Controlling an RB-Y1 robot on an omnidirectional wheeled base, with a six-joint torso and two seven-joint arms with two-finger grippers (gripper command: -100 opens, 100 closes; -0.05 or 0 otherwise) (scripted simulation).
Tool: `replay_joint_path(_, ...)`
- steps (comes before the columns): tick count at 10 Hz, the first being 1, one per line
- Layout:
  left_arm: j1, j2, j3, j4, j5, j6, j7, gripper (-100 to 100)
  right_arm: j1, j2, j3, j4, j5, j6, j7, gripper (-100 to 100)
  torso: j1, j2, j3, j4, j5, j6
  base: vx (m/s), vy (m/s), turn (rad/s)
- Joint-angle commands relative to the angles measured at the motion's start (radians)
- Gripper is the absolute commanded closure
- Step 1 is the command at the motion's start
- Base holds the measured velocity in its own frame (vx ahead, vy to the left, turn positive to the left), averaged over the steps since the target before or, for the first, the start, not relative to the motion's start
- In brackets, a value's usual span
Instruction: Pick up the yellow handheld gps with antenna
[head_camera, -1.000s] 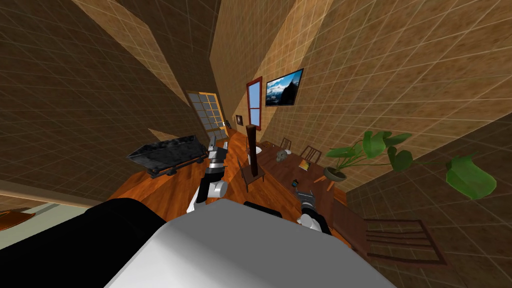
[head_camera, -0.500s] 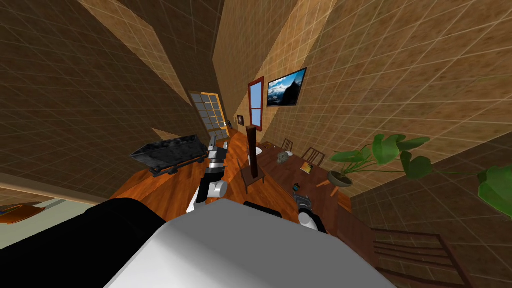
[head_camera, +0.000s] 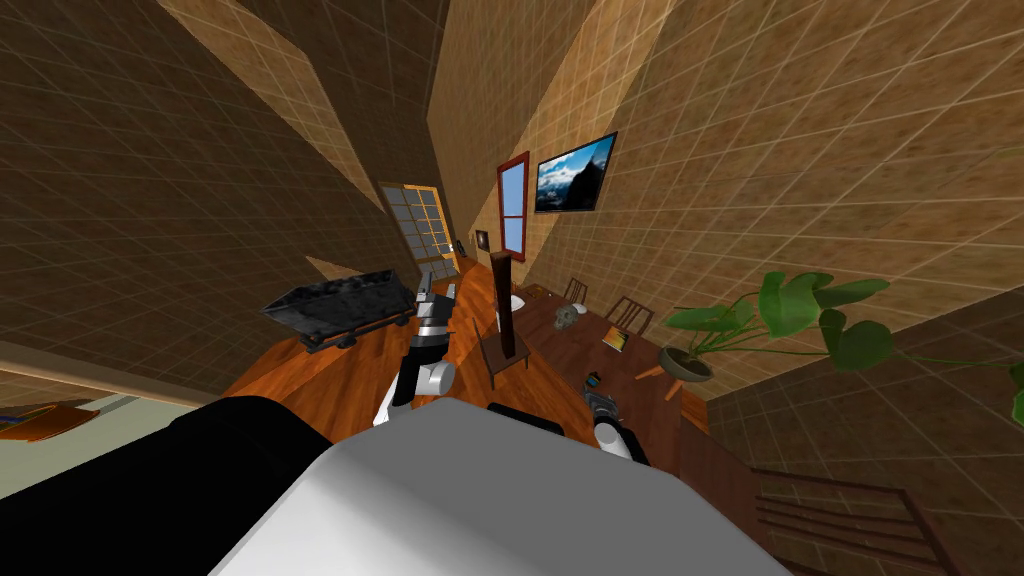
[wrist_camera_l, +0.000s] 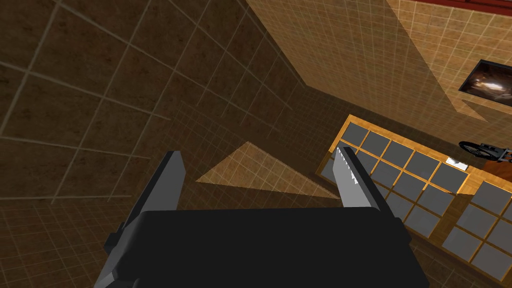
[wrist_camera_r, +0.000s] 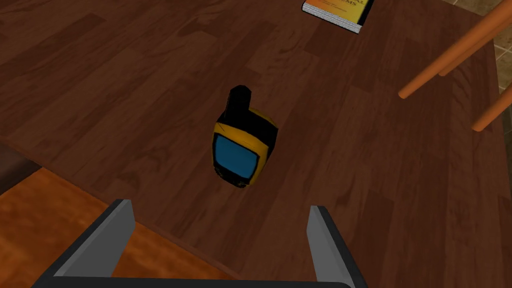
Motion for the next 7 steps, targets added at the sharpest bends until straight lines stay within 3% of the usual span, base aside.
replay_joint_path(1,0.0,0.0,0.0,0.0,0.0,0.0,0.0,0,-0.027,0.004,-0.009,0.041,-0.031,0.02,-0.017,-100,0.0,0.0,0.0,0.0,0.0,0.0,0.068,-0.054,0.039)
replay_joint_path(4,0.0,0.0,0.0,0.0,0.0,0.0,0.0,0,-0.078,0.006,-0.018,0.111,-0.08,0.049,-0.051,-100,-0.001,-0.001,-0.001,0.0,0.0,0.0,0.08,-0.054,0.037)
replay_joint_path(7,0.0,0.0,0.0,0.0,0.0,0.0,0.0,0,-0.092,0.004,-0.019,0.131,-0.09,0.054,-0.061,-100,-0.005,-0.002,-0.001,-0.001,-0.001,0.0,0.074,-0.083,0.016)
